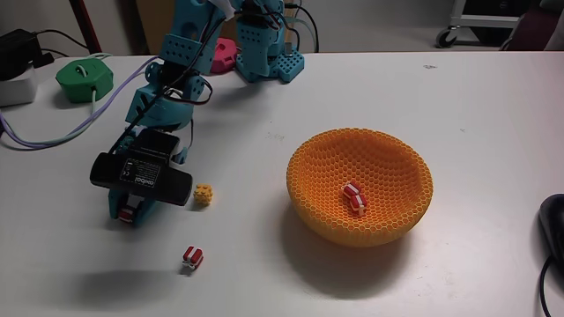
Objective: Place cube pieces into the yellow basket
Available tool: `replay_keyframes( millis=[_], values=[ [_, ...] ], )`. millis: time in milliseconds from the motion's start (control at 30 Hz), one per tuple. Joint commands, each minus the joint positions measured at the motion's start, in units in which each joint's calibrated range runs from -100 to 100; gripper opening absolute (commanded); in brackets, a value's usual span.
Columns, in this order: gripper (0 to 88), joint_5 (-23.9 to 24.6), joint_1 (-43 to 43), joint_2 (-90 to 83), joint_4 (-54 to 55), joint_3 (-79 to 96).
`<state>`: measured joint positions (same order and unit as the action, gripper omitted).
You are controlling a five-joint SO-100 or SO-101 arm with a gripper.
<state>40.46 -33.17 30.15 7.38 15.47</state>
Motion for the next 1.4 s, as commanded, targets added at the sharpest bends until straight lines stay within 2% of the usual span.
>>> replay_keyframes(
  millis=[0, 167, 300, 467, 600, 633, 700, 800, 900, 967, 1033, 1133, 1233, 1367],
  values=[
    [0.0, -3.1, 2.8, -13.2, -7.0, -4.2],
    [0.0, -7.2, 12.2, -27.6, -34.4, -11.8],
    [0.0, -7.1, 24.3, -34.4, -52.4, -13.1],
    [0.0, -1.0, 42.5, -35.5, -55.3, -8.5],
    [1.1, 5.3, 50.5, -35.6, -51.1, -1.4],
    [14.0, 5.5, 51.9, -35.7, -50.7, -0.2],
    [30.1, 3.0, 53.0, -36.3, -50.9, 0.2],
    [38.5, 2.5, 52.9, -38.0, -51.3, 0.3],
    [42.5, 1.4, 50.5, -39.2, -52.3, -1.1],
    [44.7, -1.0, 46.8, -39.4, -58.2, -6.3],
    [44.7, -2.6, 40.9, -39.4, -59.4, -9.1],
    [42.7, -3.1, 30.3, -38.0, -49.8, -8.0],
    [40.4, -0.1, 22.4, -33.4, -33.2, -2.8],
    [40.1, 4.5, 18.0, -25.3, -15.6, 4.3]
  ],
)
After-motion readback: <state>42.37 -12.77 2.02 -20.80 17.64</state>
